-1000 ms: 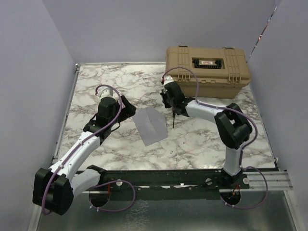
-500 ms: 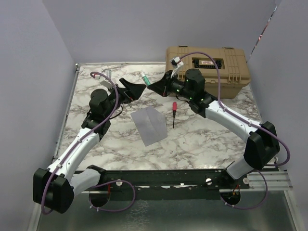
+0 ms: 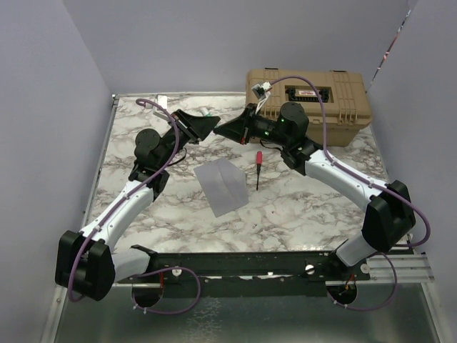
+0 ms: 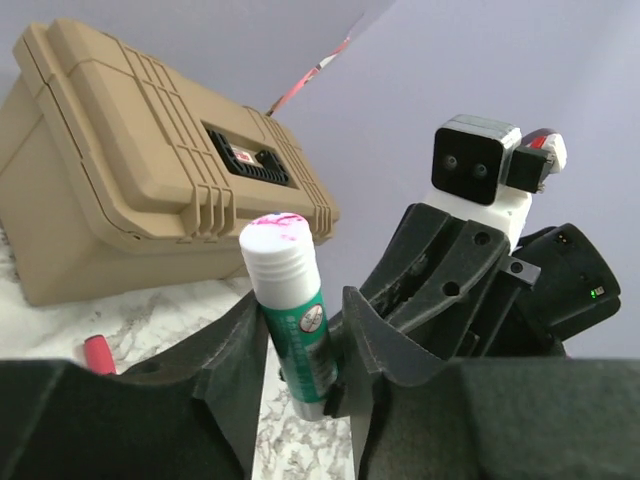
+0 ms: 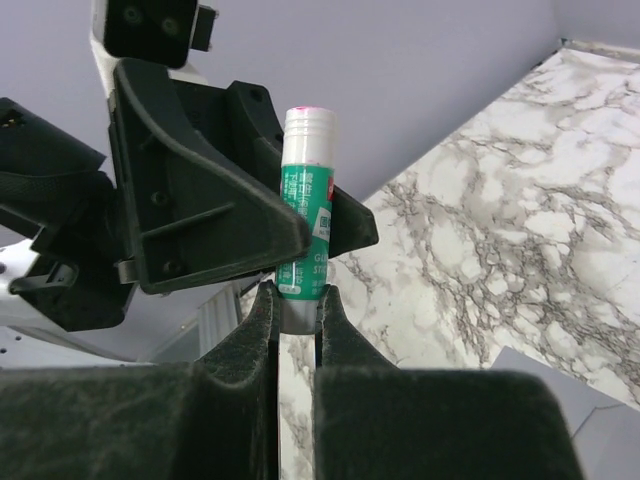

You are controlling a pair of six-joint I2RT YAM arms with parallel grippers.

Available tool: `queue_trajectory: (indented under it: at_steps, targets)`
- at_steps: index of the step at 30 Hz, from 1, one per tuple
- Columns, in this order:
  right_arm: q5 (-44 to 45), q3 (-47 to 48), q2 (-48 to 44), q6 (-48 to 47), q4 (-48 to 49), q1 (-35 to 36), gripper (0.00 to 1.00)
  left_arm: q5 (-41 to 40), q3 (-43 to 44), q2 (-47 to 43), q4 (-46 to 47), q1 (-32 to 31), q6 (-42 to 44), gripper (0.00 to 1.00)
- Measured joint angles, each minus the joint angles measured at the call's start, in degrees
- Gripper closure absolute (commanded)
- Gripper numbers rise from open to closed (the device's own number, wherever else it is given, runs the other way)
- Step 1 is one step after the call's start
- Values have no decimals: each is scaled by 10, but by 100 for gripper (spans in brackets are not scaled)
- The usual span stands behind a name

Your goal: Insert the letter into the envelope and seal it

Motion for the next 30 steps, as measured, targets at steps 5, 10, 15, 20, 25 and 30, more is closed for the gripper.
queue_trajectory:
  at_steps: [5,10,15,20,25,30]
  targets:
    - [0,-5,-2,13,21,0,100,8,0,0,10,1,0,64]
    - [2,-17,-4,28,42,0,97,13,0,1,14,1,-2,97]
    - [6,-16,-5,20,29,0,50,20,0,2,21,1,16,100]
    - [49,-16,-27,-21,-52,0,41,35,-1,-6,12,1,101,100]
    - [81,53,-51,-83,-210,0,41,104,30,-4,-56,1,246,100]
    - [96,134,-65,-120,-330,0,41,165,81,13,-117,1,380,100]
